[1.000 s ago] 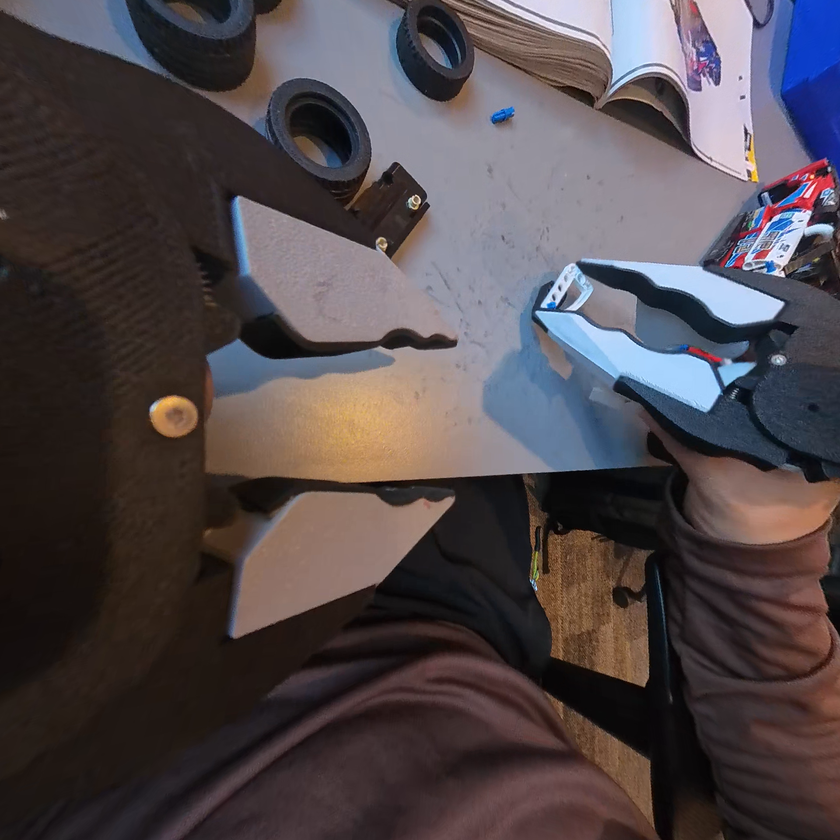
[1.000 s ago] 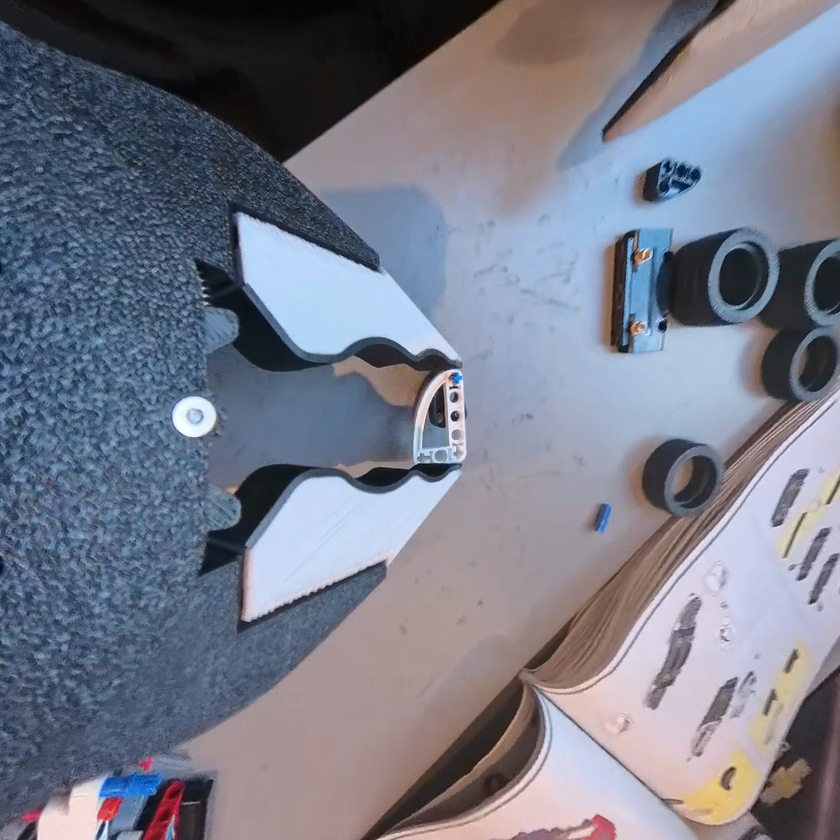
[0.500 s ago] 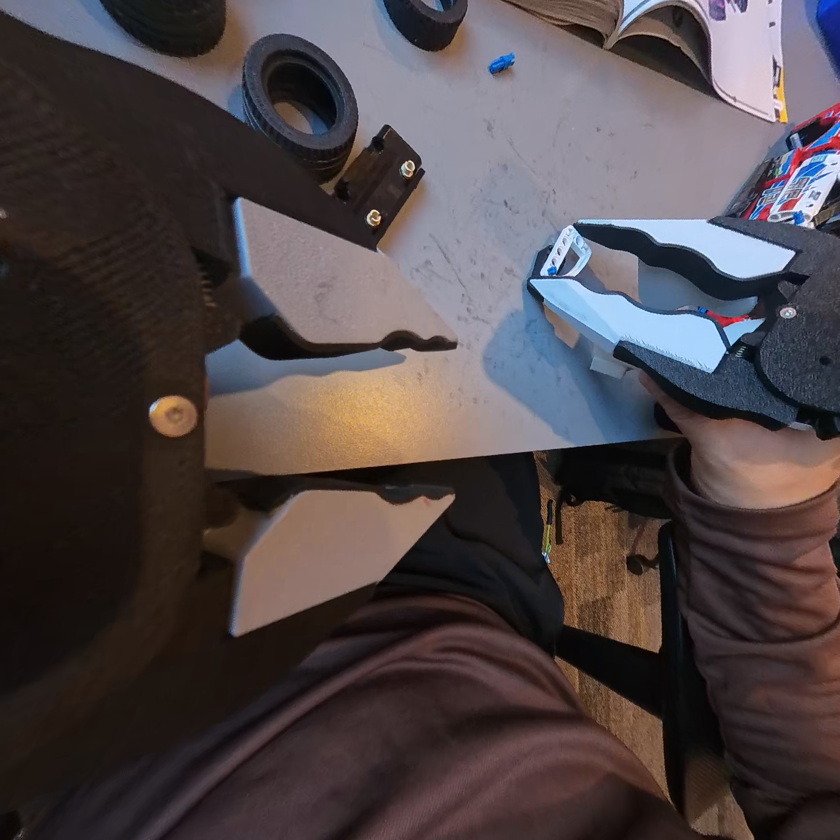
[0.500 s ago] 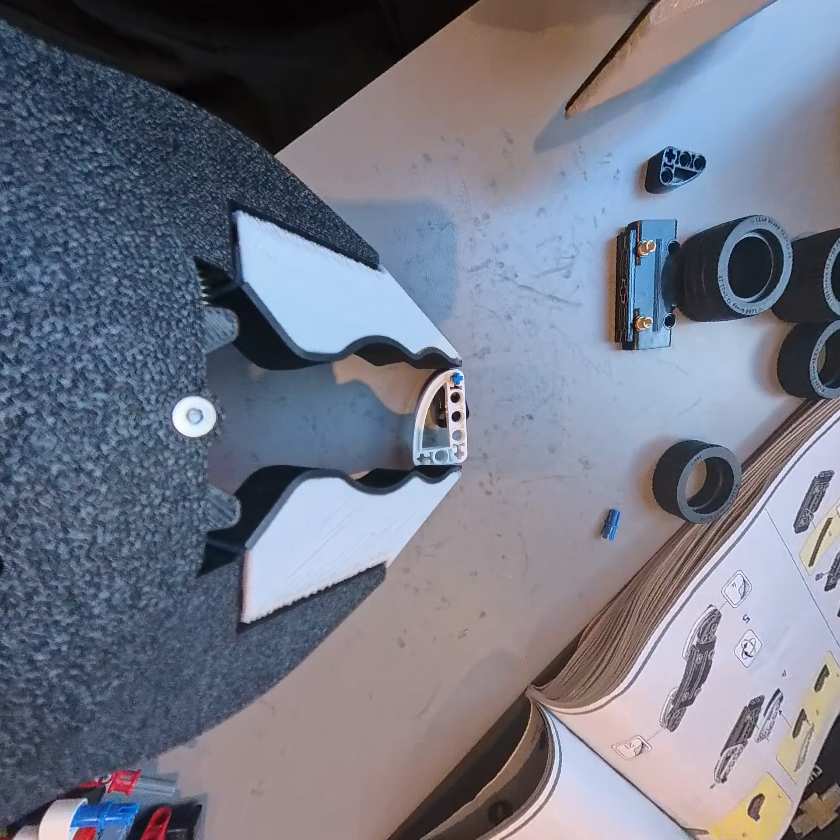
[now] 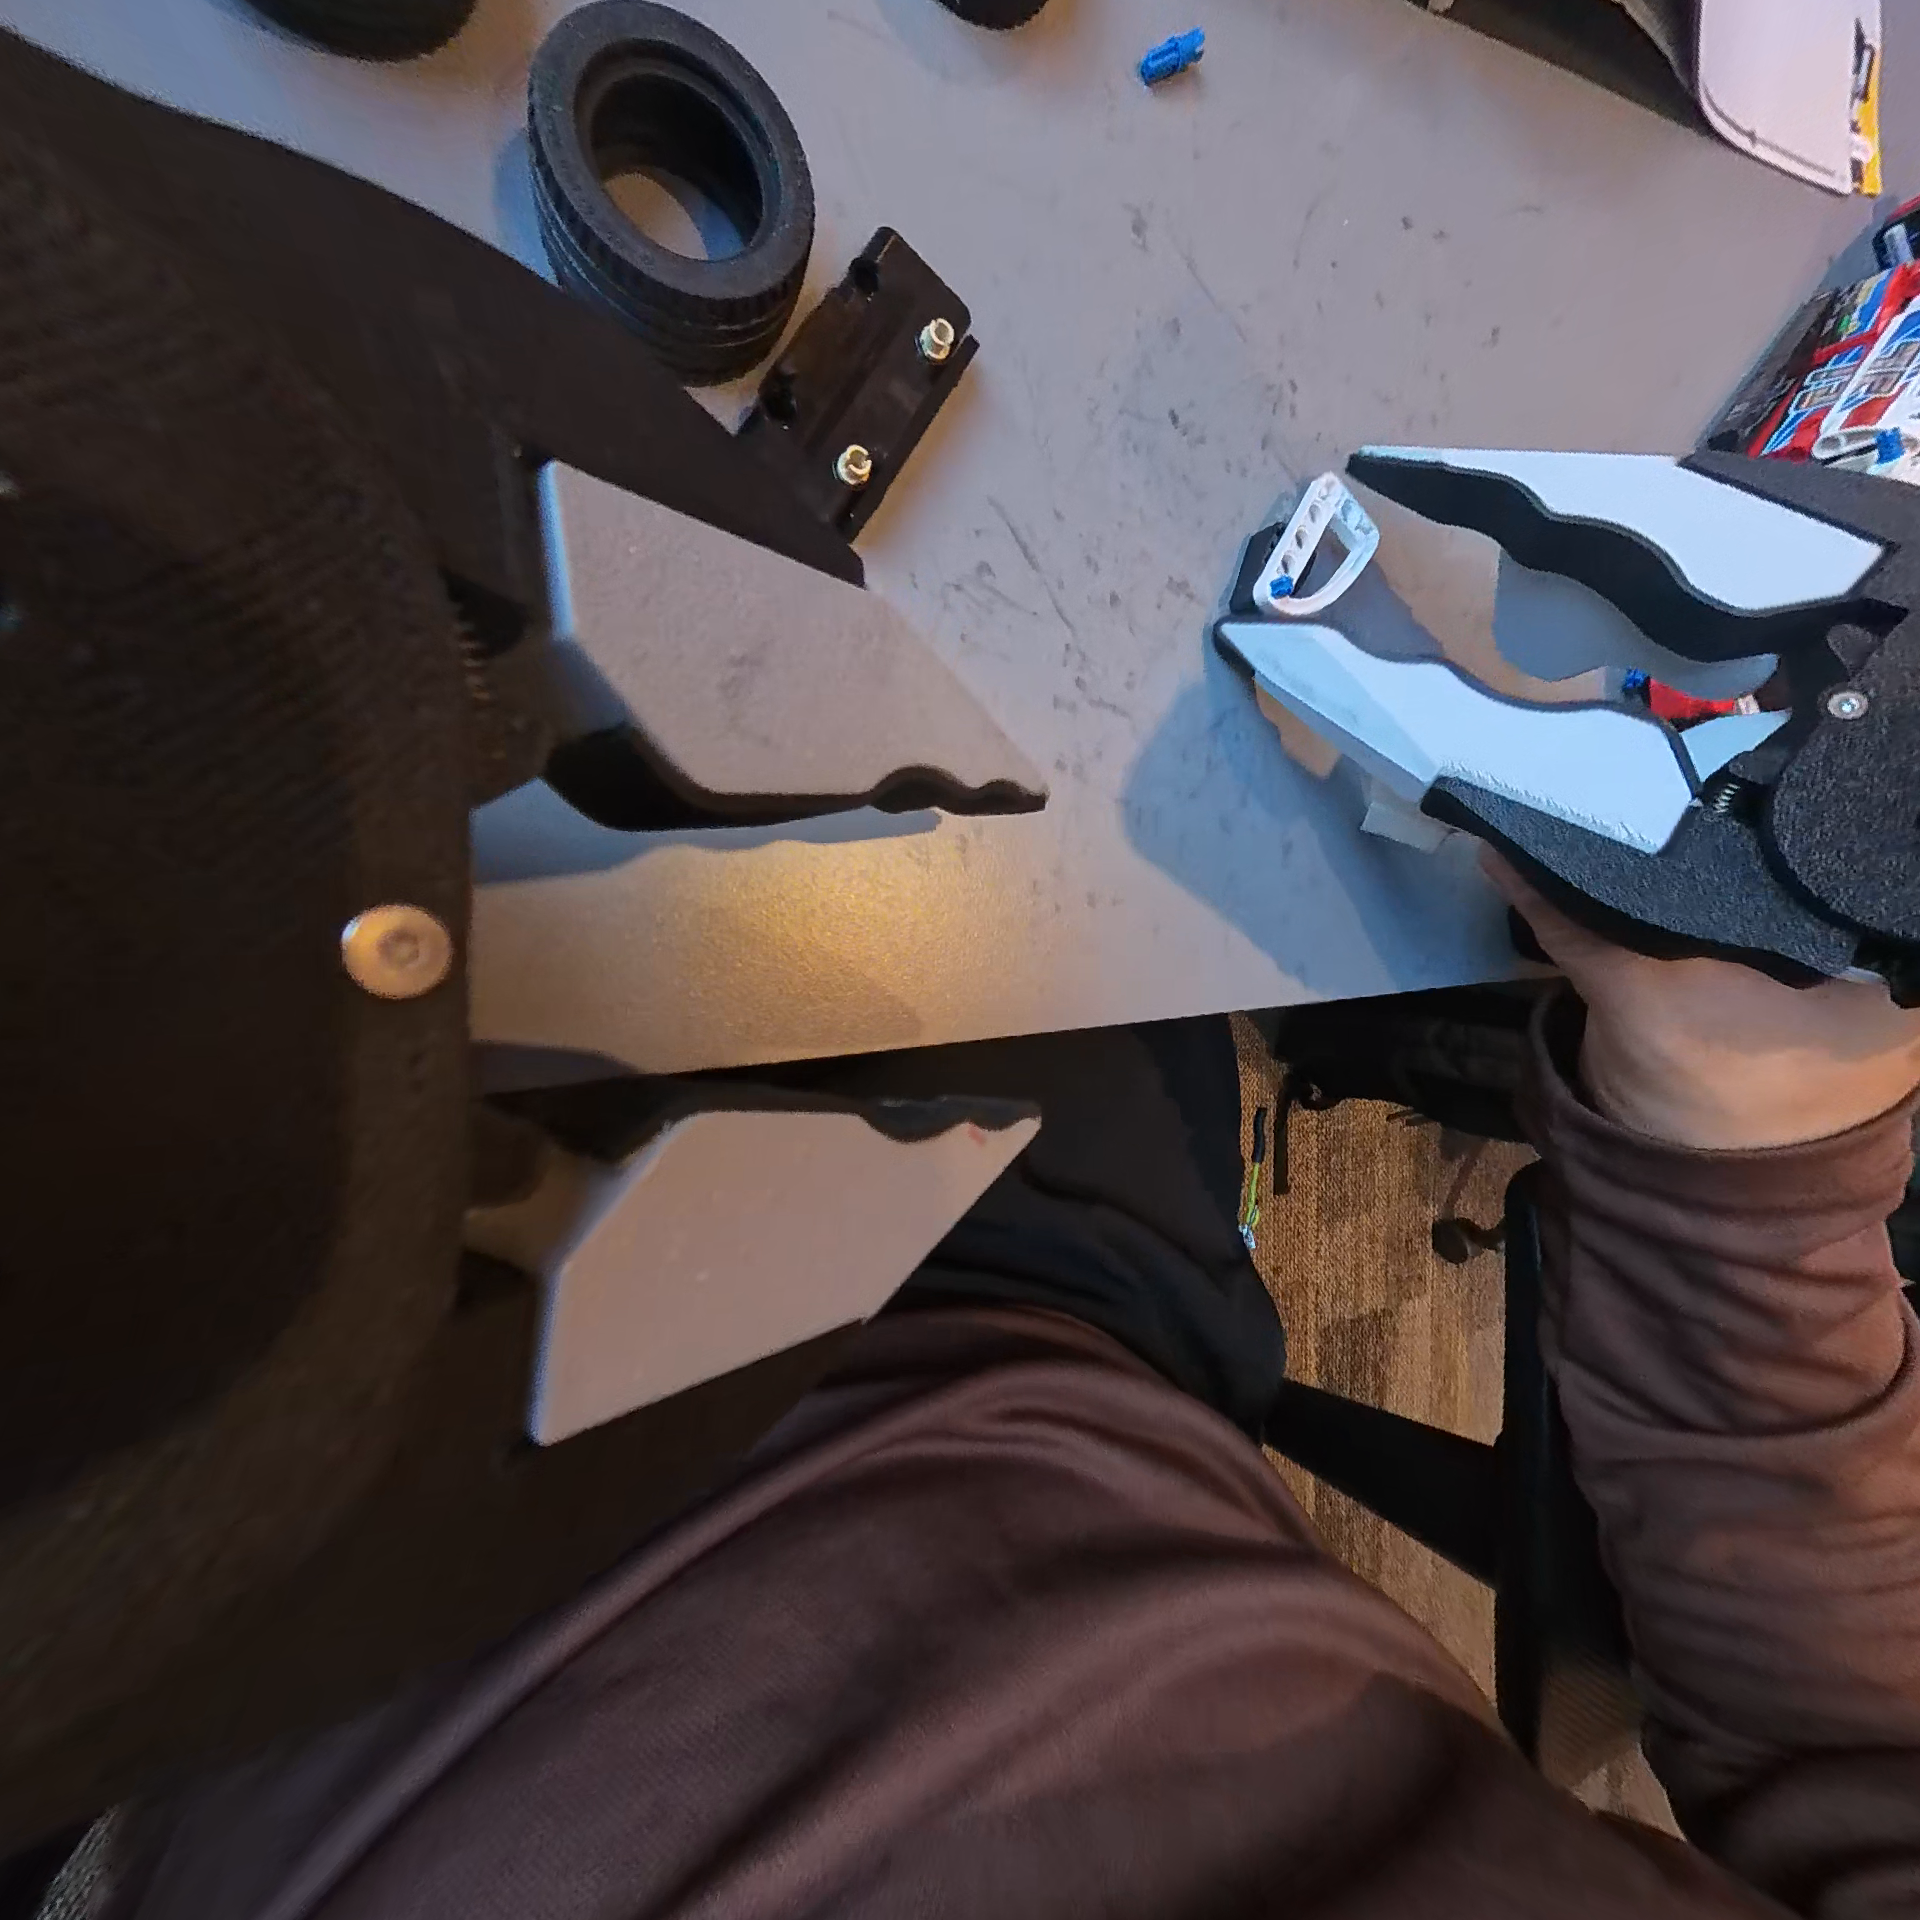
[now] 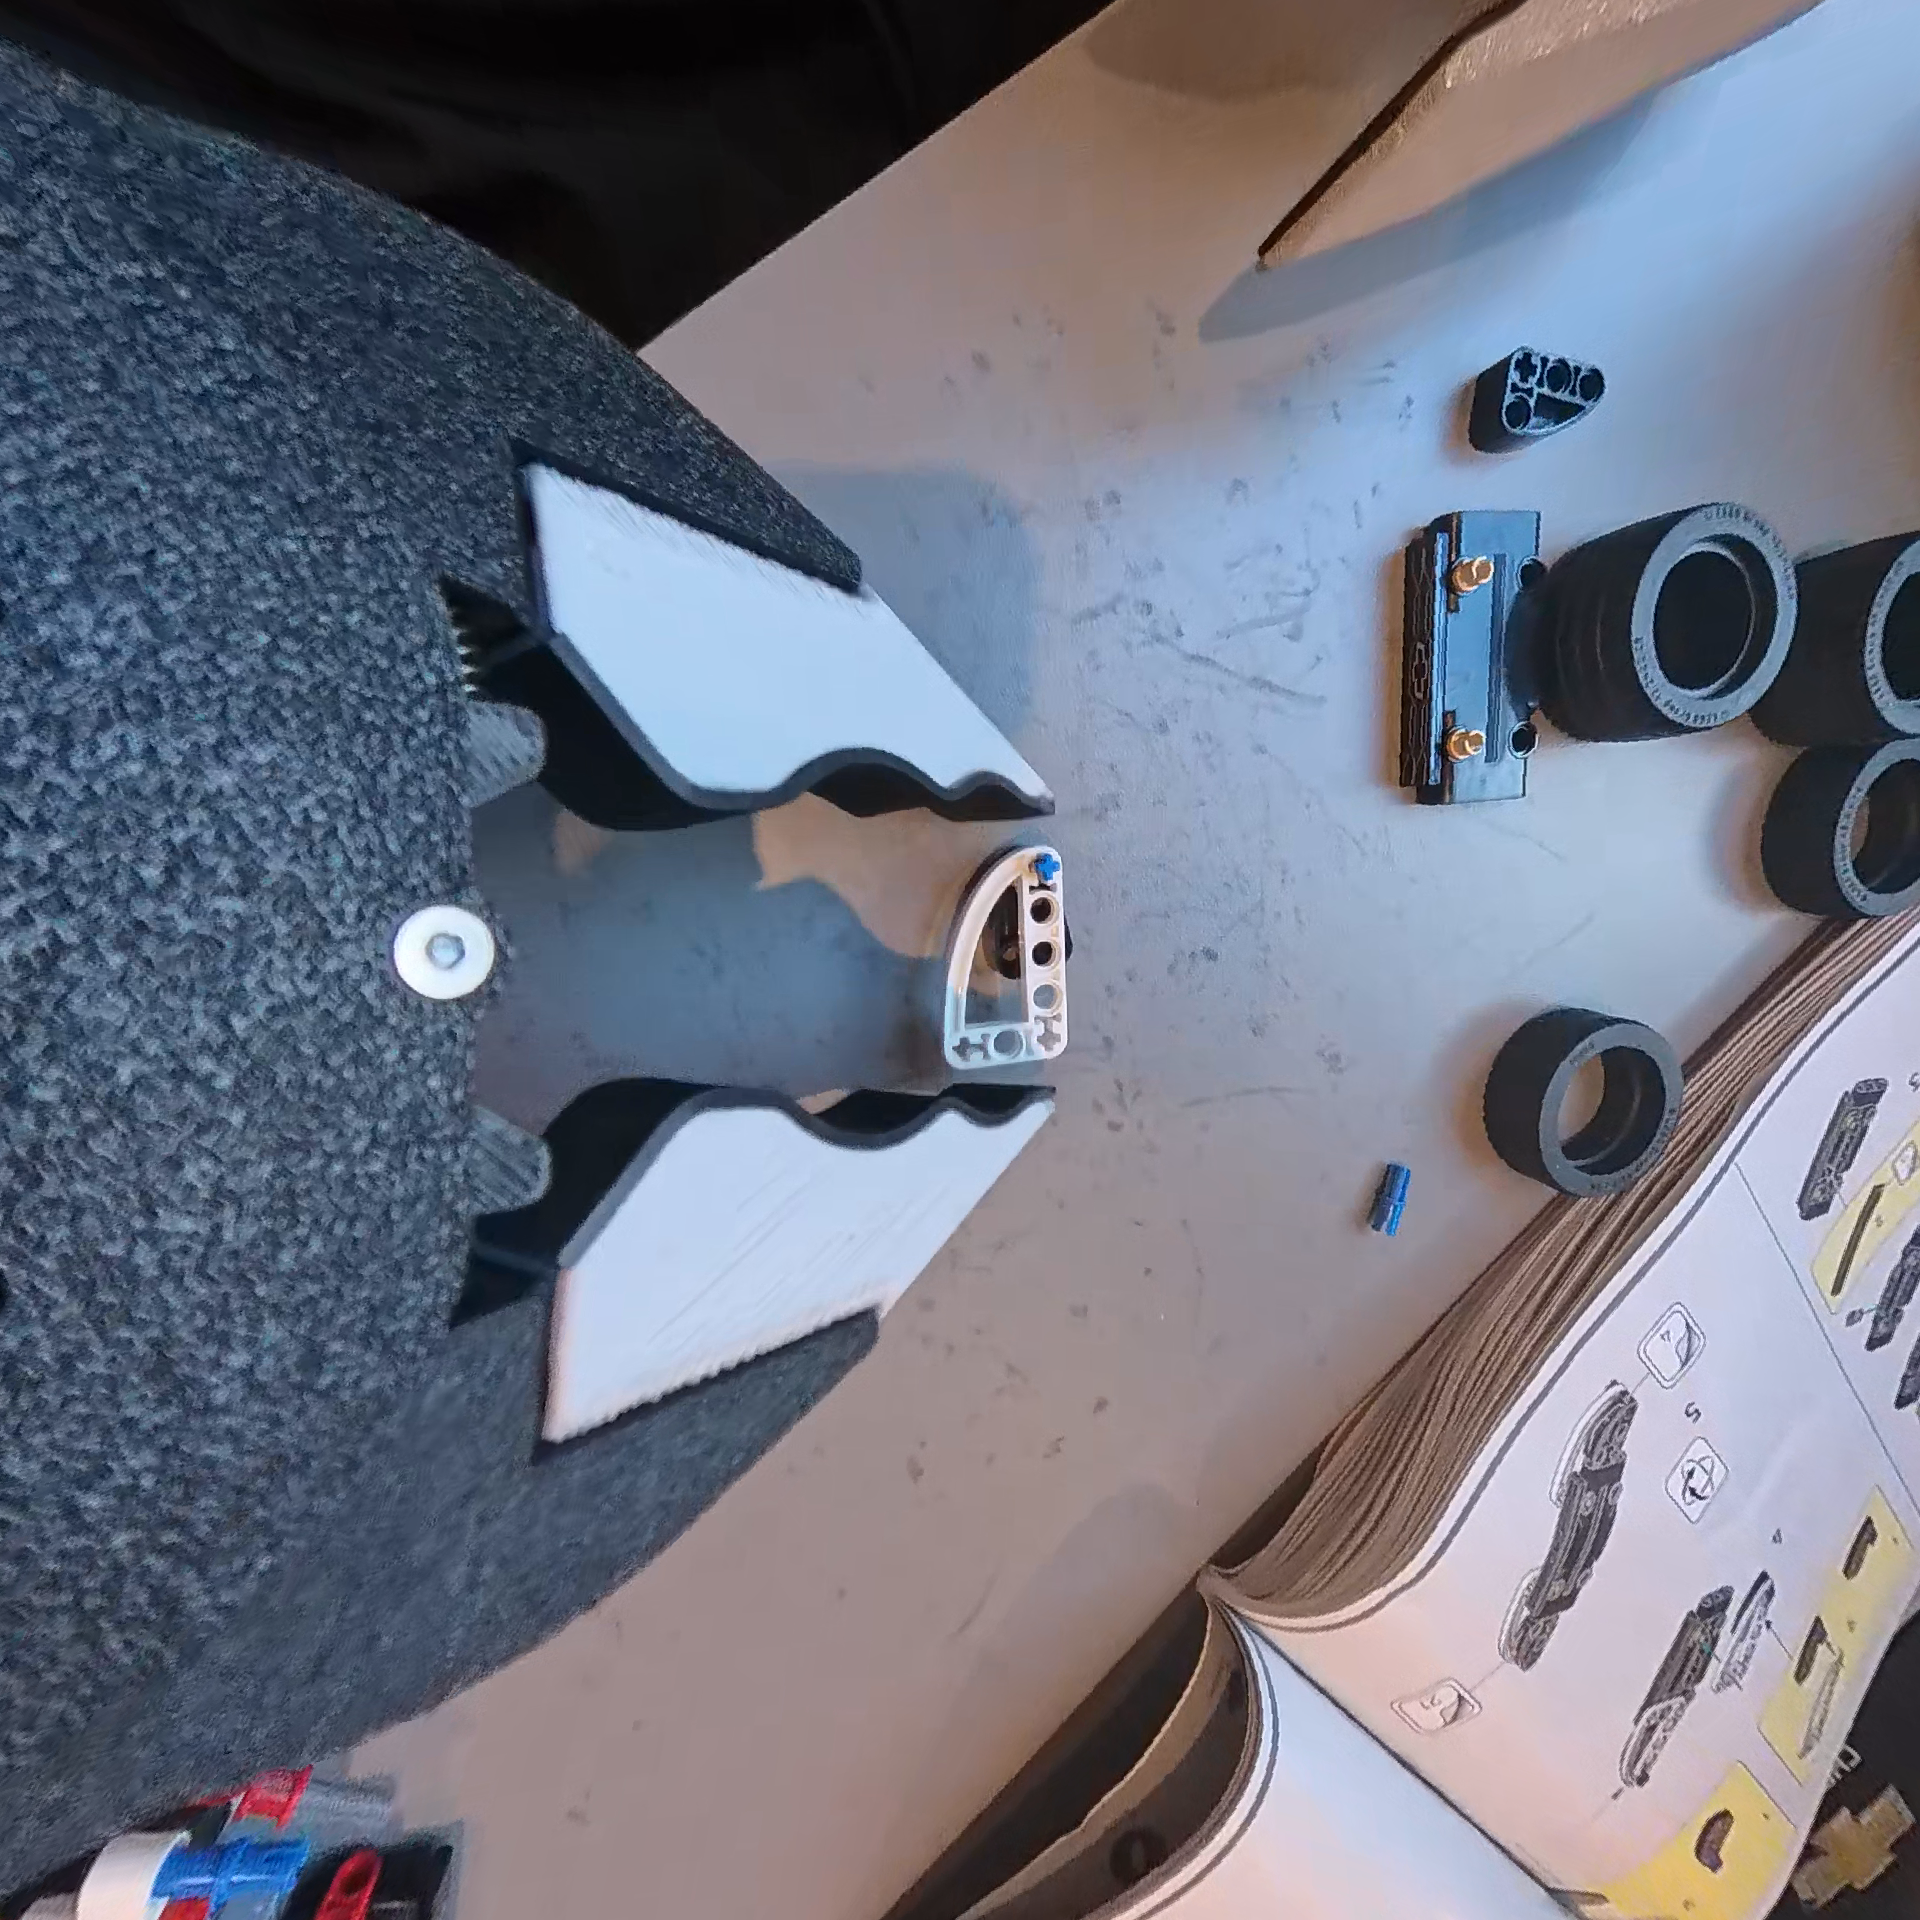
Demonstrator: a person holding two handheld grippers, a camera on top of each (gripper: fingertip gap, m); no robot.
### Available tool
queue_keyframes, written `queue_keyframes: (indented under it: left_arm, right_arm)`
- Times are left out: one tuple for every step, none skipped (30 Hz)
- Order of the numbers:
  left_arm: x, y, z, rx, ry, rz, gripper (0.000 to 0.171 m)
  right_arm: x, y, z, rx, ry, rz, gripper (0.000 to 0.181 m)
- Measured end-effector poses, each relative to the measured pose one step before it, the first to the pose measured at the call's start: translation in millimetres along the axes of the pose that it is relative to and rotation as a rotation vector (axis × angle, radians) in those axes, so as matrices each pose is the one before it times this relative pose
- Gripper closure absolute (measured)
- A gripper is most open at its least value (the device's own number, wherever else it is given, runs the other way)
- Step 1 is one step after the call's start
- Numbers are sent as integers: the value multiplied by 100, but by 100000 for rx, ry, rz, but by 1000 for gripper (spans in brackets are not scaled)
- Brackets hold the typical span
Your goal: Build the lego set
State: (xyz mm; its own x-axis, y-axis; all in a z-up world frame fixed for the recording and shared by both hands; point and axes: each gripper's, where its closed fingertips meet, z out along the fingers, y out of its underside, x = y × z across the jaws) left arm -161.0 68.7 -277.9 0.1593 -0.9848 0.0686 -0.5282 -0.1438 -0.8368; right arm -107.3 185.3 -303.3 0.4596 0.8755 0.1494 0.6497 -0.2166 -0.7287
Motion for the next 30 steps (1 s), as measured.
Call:
queue_keyframes:
  left_arm:
    - [-54,-20,-27,197,-57,-428,119]
    - [-95,-34,-19,284,-344,-556,119]
    - [-123,-43,-36,359,-522,-558,119]
    - [-89,-57,-46,476,-473,-400,120]
    - [-82,-71,-60,596,-408,-282,120]
    - [-38,-73,-59,605,-77,-248,120]
    - [-10,-57,-52,486,231,-304,121]
    - [-4,-47,-35,364,375,-470,122]
    - [-41,-63,-26,410,380,-640,122]
    - [-89,-94,-11,591,200,-730,122]
    - [-96,-105,-22,627,143,-753,122]
    - [-99,-97,1,504,162,-733,123]
    - [-105,-54,4,309,-14,-723,124]
    - [-118,-58,8,245,-280,-580,124]
    - [-73,-47,2,250,-210,-250,124]
    - [-71,-46,14,225,-361,-102,124]
    - [-127,-36,25,162,-746,-193,124]
    - [-132,-41,53,57,-781,-212,124]
    - [-118,-37,70,-73,-739,-222,124]
    - [-137,-35,85,-40,-996,-301,123]
    - [-102,-158,80,659,-900,-341,122]
    - [8,-340,46,1889,-359,-355,122]
    - [35,-419,17,2449,-240,-533,122]
    - [39,-346,31,1958,-100,-662,122]
    - [21,-287,54,1537,64,-831,122]
    - [-84,-265,65,1297,-354,-1095,123]
    - [-410,-257,89,759,-2175,-1600,125]
    - [-986,-189,85,-690,-5212,-2243,131]
    - [-1752,-214,4,-2746,-9248,-3014,138]
    - [-2046,-517,-120,-4021,-10331,-2622,138]
  right_arm:
    - [-50,-62,-41,513,-236,-156,128]
    - [-71,-104,-93,874,-260,-321,125]
    - [-78,-160,-142,1368,-157,-359,124]
    - [23,-226,-212,1946,532,-106,124]
    - [18,-295,-254,2445,555,-37,124]
    - [-47,-327,-259,2553,116,-69,124]
    - [-84,-313,-227,2405,-103,-110,123]
    - [-112,-294,-188,2160,-208,-197,123]
    - [-67,-233,-146,1666,72,-199,123]
    - [-88,-143,-72,940,-93,-200,123]
    - [-131,-1,25,-32,-587,-168,124]
    - [-155,59,87,-588,-803,-231,123]
    - [-124,27,115,-423,-710,-280,124]
    - [-114,-63,126,8,-779,-137,124]
    - [-106,-85,120,97,-866,138,124]
    - [-78,-99,94,199,-705,293,124]
    - [-101,-101,73,298,-662,135,124]
    - [-121,-67,40,213,-596,-185,124]
    - [-102,-40,-3,152,-255,-425,124]
    - [-100,-69,-43,434,-105,-533,125]
    - [-131,-97,-86,737,-173,-421,125]
    - [-142,-118,-125,883,-331,-107,126]
    - [-185,-124,-115,903,-638,139,127]
    - [-151,-106,-106,830,-675,129,127]
    - [-88,-77,-84,703,-581,8,128]
    - [-27,-57,-48,488,-485,236,129]
    - [61,-47,-47,399,-296,716,129]
    - [124,-34,-39,396,-59,1034,129]
    - [177,-41,-47,413,147,1214,130]
    - [229,-62,-81,566,498,1293,131]
